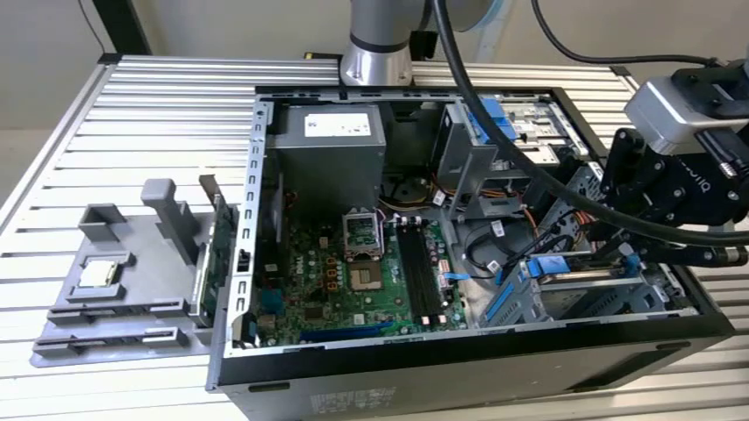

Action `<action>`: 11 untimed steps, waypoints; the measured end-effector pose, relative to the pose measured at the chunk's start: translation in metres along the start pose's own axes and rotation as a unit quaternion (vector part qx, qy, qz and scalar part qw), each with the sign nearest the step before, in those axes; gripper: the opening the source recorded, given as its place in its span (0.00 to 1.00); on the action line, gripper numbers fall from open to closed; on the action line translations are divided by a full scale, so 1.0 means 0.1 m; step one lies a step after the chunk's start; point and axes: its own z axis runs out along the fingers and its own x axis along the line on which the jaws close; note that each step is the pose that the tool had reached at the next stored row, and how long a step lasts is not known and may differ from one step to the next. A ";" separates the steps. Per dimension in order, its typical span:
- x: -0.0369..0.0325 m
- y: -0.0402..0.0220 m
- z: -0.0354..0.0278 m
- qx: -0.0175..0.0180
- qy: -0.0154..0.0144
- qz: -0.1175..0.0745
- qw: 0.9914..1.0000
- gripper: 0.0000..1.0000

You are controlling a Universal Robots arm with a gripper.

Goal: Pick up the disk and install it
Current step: 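Insert the first disk wire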

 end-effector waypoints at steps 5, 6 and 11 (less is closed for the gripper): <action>-0.017 -0.001 -0.006 0.001 0.000 0.000 1.000 1.00; -0.022 0.000 -0.012 0.001 0.000 0.000 1.000 0.00; -0.030 0.001 -0.029 0.006 0.000 -0.001 1.000 0.00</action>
